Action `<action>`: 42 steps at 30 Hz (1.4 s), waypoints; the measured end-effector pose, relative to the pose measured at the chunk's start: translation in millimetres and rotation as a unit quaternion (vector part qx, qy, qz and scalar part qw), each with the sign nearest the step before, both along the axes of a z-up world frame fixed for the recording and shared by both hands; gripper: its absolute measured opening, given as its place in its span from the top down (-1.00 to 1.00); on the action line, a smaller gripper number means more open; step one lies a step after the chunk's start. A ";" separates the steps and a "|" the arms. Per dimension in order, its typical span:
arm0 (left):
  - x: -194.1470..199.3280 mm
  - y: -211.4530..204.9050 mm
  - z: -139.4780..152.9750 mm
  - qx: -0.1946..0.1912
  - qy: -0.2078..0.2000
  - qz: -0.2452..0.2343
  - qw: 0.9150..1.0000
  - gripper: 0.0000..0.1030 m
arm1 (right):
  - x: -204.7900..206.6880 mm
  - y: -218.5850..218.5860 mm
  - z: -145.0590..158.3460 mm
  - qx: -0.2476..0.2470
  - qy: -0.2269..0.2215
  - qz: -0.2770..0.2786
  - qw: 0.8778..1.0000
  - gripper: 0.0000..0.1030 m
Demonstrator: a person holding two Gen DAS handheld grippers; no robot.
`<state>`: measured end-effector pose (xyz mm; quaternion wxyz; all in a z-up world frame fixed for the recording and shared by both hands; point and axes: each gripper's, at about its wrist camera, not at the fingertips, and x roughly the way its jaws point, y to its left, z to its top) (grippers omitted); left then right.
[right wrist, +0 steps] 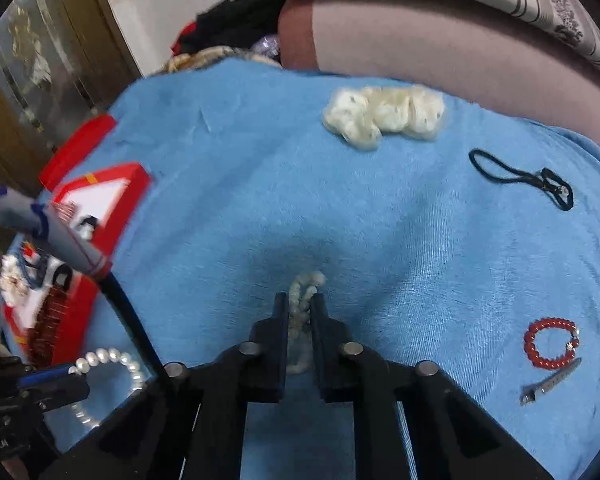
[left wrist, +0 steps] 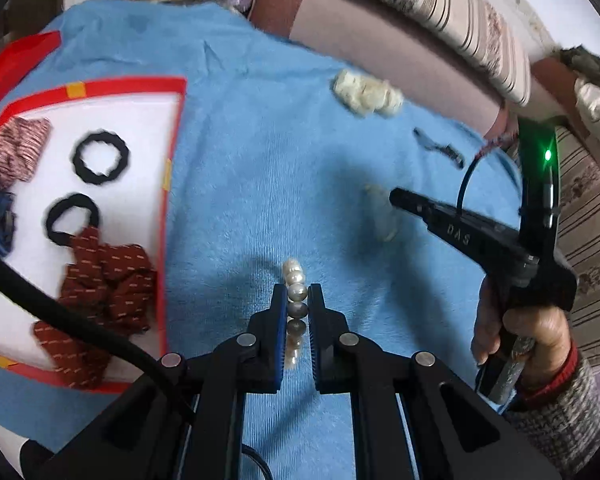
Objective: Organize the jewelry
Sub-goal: 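Carry pearl bracelet into tray with left tool while right tool grasps pale bead strand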
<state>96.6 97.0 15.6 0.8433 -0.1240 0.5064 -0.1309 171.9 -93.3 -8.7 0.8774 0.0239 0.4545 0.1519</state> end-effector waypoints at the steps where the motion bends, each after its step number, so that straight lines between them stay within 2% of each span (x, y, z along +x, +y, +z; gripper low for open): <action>1: -2.4 4.5 6.9 -0.002 -0.006 0.003 1.000 0.82 | -4.5 3.7 8.0 0.004 -0.006 0.005 1.000 0.99; 8: -30.9 60.4 61.1 -0.009 -0.050 0.044 0.998 0.82 | -18.2 43.1 49.3 0.007 -0.038 0.040 0.998 0.99; 11: -38.4 90.1 73.4 0.000 -0.059 0.070 0.996 0.82 | -16.8 55.9 51.2 -0.016 -0.036 0.041 0.998 0.94; 12: -39.5 98.7 75.1 0.004 -0.062 0.078 0.995 0.82 | -12.5 55.1 45.8 -0.024 -0.026 0.032 0.999 0.84; 13: -40.3 107.3 75.9 0.009 -0.063 0.087 0.994 0.82 | -6.7 51.4 36.2 -0.035 -0.011 0.017 0.999 0.33; 14: -41.6 119.4 76.3 0.013 -0.064 0.098 0.993 0.82 | -1.3 44.8 24.4 -0.049 -0.002 -0.005 0.999 -0.04; 15: -41.8 126.4 76.0 0.015 -0.063 0.105 0.992 0.82 | 1.1 38.2 14.9 -0.058 0.004 -0.021 0.998 -0.05; 18: -36.9 149.7 68.8 0.026 -0.056 0.123 0.990 0.82 | 10.3 24.5 -14.6 -0.070 0.039 -0.039 0.996 -0.05; 21: -24.4 172.6 50.0 0.022 -0.035 0.132 0.990 0.82 | 20.2 20.4 -39.2 -0.083 0.059 -0.043 0.994 0.07; 22: -19.6 179.3 40.8 0.021 -0.023 0.138 0.990 0.82 | 22.5 19.6 -43.3 -0.078 0.057 -0.045 0.994 0.19; 25: -10.8 188.2 16.7 0.039 0.004 0.155 0.987 0.82 | 25.8 19.1 -40.6 -0.060 0.054 -0.042 0.996 0.88; 27: -11.3 191.4 6.5 0.048 0.015 0.166 0.985 0.82 | 23.4 18.9 -31.7 -0.050 0.045 -0.040 0.997 0.88; 30: -20.0 193.6 10.4 0.047 0.003 0.169 0.984 0.78 | 15.4 24.8 -11.2 -0.035 0.022 -0.035 0.999 0.89; 32: -26.1 194.1 19.0 0.051 -0.012 0.174 0.983 0.60 | 11.2 34.5 4.6 -0.025 0.006 -0.024 0.999 0.89; 37: -45.9 197.6 46.6 0.064 -0.052 0.193 0.978 0.40 | -0.9 68.4 43.1 0.000 -0.030 0.019 0.999 0.89; 40: -55.4 200.3 55.3 0.071 -0.065 0.203 0.974 0.25 | -2.2 86.7 61.6 0.024 -0.034 0.041 0.998 0.89; 42: -60.7 204.4 56.1 0.071 -0.068 0.211 0.973 0.23 | -4.6 108.3 69.4 0.033 -0.034 0.066 0.997 0.88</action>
